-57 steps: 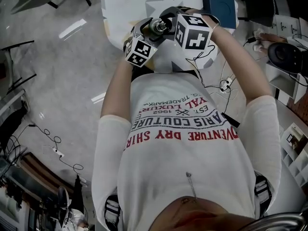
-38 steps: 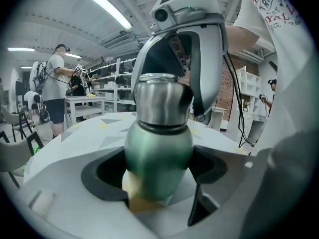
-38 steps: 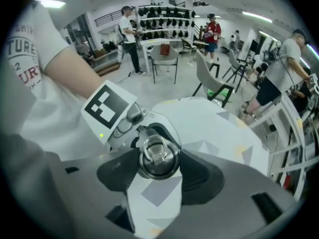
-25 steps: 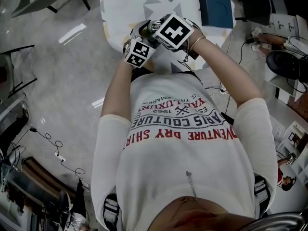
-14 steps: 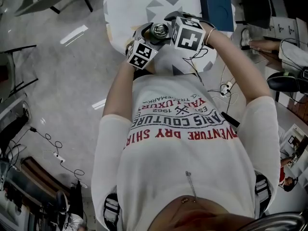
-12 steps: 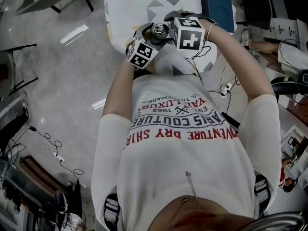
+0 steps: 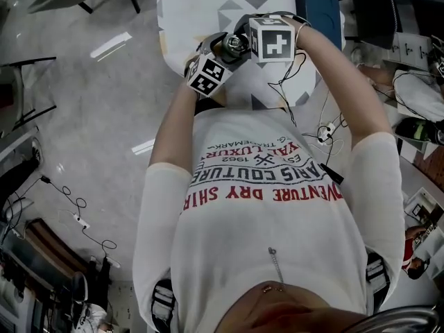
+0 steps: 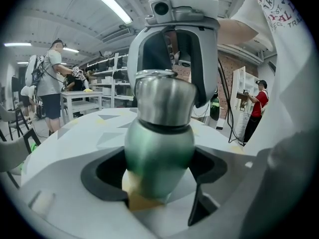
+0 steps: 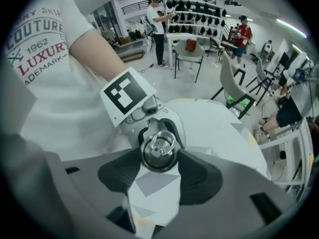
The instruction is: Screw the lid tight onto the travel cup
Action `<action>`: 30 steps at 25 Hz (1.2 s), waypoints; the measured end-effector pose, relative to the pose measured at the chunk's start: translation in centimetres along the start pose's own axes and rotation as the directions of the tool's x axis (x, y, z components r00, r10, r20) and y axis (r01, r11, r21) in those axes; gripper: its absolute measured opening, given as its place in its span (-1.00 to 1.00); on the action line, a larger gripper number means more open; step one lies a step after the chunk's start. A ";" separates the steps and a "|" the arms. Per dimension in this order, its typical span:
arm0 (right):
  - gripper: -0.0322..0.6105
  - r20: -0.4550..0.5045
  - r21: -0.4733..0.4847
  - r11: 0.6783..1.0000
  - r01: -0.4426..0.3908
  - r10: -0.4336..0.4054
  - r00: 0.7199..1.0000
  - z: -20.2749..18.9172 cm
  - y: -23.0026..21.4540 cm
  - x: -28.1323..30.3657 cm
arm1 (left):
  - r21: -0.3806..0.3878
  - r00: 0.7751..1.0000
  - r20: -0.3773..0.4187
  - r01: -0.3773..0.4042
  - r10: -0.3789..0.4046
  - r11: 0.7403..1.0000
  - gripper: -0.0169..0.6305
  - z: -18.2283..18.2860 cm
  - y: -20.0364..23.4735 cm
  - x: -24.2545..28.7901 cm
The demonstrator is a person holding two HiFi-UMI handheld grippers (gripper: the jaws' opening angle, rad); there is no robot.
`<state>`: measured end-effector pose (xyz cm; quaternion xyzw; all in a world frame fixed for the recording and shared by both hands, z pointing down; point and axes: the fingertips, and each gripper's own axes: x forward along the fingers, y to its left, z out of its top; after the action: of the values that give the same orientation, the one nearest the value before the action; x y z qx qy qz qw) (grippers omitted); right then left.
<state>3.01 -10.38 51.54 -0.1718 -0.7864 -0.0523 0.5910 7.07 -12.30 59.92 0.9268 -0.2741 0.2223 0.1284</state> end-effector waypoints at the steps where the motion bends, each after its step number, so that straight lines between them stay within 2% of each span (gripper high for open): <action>1: -0.15 0.007 0.019 1.000 0.006 -0.006 1.000 0.0 -0.1 0.0 | 0.001 1.000 -0.002 0.002 -0.002 1.000 0.24 0.0 0.0 0.0; 6: -0.15 0.027 0.149 0.987 0.056 -0.060 0.998 0.2 -0.3 0.0 | -0.004 1.000 -0.001 -0.003 0.003 1.000 0.24 -0.1 0.1 -0.1; 8: -0.15 0.037 0.239 0.967 0.089 -0.101 0.994 0.2 -0.4 0.1 | -0.005 1.000 -0.002 -0.001 0.001 1.000 0.25 0.0 0.2 -0.1; 10: -0.15 0.054 0.363 0.924 0.125 -0.155 0.986 0.1 -0.5 0.0 | -0.007 1.000 0.000 0.002 -0.002 1.000 0.25 0.0 0.1 -0.1; 11: -0.15 0.064 0.428 0.892 0.144 -0.188 0.980 0.0 -0.6 0.0 | -0.009 1.000 0.000 0.003 -0.003 1.000 0.25 -0.1 0.1 -0.1; 13: -0.15 0.080 0.557 0.812 0.173 -0.259 0.963 -0.1 -0.9 -0.2 | -0.013 1.000 0.000 0.002 -0.002 1.000 0.25 -0.1 0.2 -0.1; 15: -0.15 0.086 0.639 0.743 0.199 -0.326 0.941 -0.2 -1.1 -0.4 | -0.015 1.000 0.000 0.002 -0.002 1.000 0.25 -0.1 0.1 -0.1; 17: -0.15 0.097 0.659 0.718 0.223 -0.375 0.922 -0.2 -1.1 -0.6 | -0.014 1.000 0.002 0.002 -0.002 1.000 0.25 0.0 0.1 -0.1; 19: -0.15 0.112 0.653 0.721 0.232 -0.395 0.912 -0.2 -1.0 -0.6 | -0.017 1.000 0.003 0.001 -0.001 1.000 0.25 -0.1 0.1 -0.1; 21: -0.15 0.125 0.627 0.744 0.232 -0.389 0.913 -0.1 -0.9 -0.6 | -0.022 1.000 0.000 0.000 0.000 1.000 0.25 -0.2 0.0 -0.1; 25: -0.06 0.185 0.485 0.844 0.230 -0.356 0.916 0.7 -0.8 -1.9 | -0.022 1.000 -0.008 0.003 -0.003 1.000 0.25 -0.3 -0.1 -0.1; 27: -0.04 0.198 0.403 0.893 0.202 -0.301 0.933 0.8 -0.6 -2.5 | -0.019 1.000 -0.008 0.004 -0.005 1.000 0.25 -0.3 0.0 -0.1; 30: -0.03 0.152 0.226 0.961 0.159 -0.196 0.969 0.6 -0.3 -2.5 | -0.020 1.000 -0.011 0.002 -0.003 1.000 0.25 -0.4 0.0 0.0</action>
<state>3.00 -11.02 49.09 -0.0401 -0.8480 -0.0059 0.5284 6.93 -12.14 60.28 0.9246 -0.2745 0.2243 0.1393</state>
